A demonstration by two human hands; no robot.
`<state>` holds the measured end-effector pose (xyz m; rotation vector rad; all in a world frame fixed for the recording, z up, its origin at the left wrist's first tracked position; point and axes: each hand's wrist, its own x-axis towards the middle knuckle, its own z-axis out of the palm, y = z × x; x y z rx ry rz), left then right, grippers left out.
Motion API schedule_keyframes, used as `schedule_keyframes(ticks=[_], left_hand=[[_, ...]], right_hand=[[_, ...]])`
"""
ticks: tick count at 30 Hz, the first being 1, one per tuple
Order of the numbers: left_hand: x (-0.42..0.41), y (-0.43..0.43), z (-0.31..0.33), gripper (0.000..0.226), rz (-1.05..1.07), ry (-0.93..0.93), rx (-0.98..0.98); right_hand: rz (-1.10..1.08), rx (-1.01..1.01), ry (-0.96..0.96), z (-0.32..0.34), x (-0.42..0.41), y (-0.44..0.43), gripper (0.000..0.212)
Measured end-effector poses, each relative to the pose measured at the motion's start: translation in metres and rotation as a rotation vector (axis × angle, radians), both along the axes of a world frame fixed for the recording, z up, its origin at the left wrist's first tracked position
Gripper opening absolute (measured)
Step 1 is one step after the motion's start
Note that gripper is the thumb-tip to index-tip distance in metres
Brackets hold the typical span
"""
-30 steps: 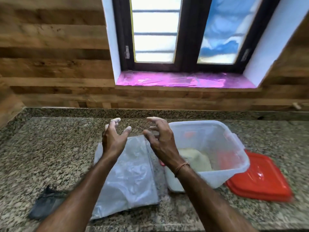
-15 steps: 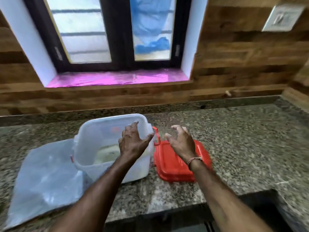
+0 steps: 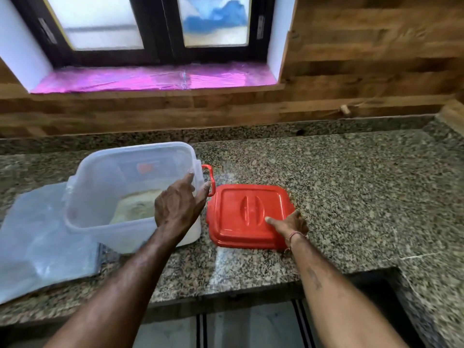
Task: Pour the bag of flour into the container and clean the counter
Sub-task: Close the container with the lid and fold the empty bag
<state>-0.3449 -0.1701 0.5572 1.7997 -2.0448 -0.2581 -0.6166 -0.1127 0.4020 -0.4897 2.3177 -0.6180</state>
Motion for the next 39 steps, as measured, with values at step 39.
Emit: schedule_keyframes(ticks=[39], left_hand=[[0.209,-0.054,0.048,0.091,0.291,0.768,0.125]], right_hand=[[0.217,-0.662,-0.179,0.188,0.201,-0.096,0.07]])
